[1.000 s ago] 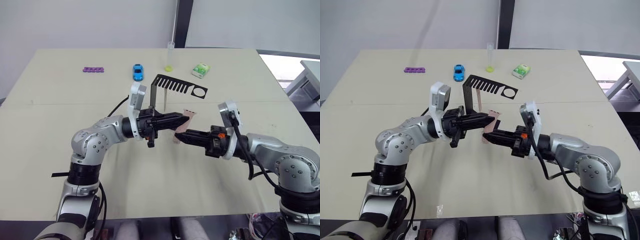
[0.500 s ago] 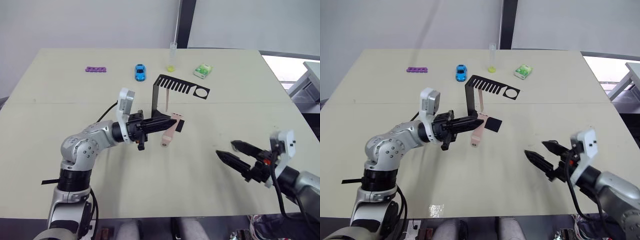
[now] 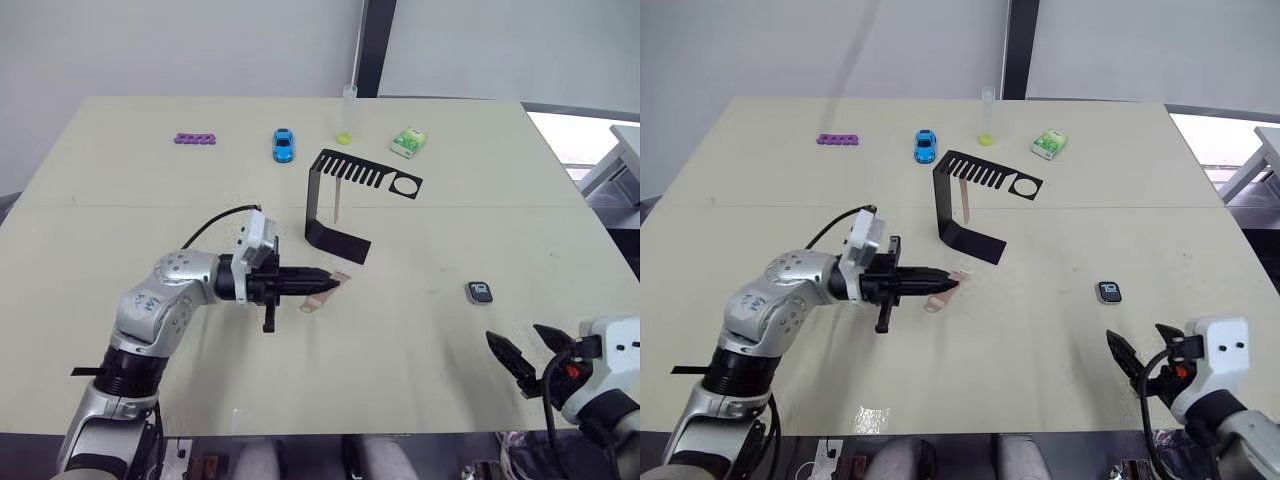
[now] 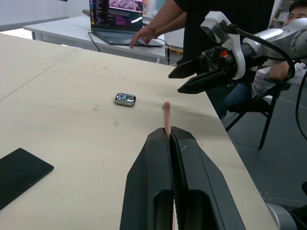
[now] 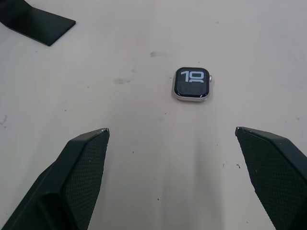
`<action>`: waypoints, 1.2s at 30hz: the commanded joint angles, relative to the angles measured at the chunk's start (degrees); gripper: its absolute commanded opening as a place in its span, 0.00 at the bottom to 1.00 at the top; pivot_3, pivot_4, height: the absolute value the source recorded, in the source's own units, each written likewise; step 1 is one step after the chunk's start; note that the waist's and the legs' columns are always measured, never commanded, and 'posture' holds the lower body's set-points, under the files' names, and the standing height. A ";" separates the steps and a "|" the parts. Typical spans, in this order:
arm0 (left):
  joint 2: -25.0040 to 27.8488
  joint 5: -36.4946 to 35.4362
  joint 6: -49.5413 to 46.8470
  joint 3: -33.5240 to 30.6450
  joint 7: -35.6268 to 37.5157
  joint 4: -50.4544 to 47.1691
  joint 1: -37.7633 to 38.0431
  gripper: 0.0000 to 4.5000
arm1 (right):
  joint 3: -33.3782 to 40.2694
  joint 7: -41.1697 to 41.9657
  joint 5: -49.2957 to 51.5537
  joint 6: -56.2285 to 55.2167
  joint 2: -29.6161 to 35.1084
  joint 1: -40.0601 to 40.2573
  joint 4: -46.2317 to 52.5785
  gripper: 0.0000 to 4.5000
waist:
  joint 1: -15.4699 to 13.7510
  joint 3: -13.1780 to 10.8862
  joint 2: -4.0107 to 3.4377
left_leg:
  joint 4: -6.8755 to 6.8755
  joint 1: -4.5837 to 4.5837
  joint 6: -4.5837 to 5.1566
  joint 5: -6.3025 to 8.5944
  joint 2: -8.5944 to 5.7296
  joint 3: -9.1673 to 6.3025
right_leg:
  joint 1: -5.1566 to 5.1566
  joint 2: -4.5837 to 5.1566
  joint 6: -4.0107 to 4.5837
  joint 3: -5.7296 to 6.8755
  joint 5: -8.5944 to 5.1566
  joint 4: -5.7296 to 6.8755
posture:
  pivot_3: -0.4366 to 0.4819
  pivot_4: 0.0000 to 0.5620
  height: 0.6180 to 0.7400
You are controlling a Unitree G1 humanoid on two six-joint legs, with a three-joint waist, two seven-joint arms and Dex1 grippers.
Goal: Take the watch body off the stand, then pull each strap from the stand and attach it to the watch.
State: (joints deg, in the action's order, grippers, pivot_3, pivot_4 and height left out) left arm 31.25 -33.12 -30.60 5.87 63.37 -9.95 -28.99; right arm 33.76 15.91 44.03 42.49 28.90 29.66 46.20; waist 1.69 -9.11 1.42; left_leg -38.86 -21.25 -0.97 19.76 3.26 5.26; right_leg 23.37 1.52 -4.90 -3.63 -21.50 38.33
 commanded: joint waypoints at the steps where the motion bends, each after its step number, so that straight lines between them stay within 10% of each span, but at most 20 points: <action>1: 1.07 2.21 3.09 0.80 1.42 -1.23 -0.60 0.00 | -2.25 -2.16 -3.16 -1.31 -0.28 -3.37 -2.69 0.99 | 0.04 0.00 0.00 | 0.00 0.02 0.00 0.00 0.00 0.00 | 0.00 0.00 0.00 0.00 0.00 0.01 | 0.48 0.27 1.00; 36: 1.39 4.09 2.72 0.54 -2.63 -3.36 -1.26 0.00 | -15.15 -9.42 -20.69 1.52 -6.63 -28.75 -23.17 0.99 | 0.18 0.00 -0.01 | -0.09 0.01 0.01 0.00 0.00 0.04 | 0.09 0.01 0.02 0.00 -0.01 0.49 | 0.48 0.27 1.00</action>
State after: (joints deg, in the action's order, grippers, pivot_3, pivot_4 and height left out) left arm 32.27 -28.79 -28.21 7.67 60.98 -10.83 -30.02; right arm 18.04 6.50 23.94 43.95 21.91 0.66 23.61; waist 1.88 -9.12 1.41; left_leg -38.95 -21.24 -0.96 19.76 3.25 5.30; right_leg 23.47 1.53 -4.88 -3.62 -21.51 38.82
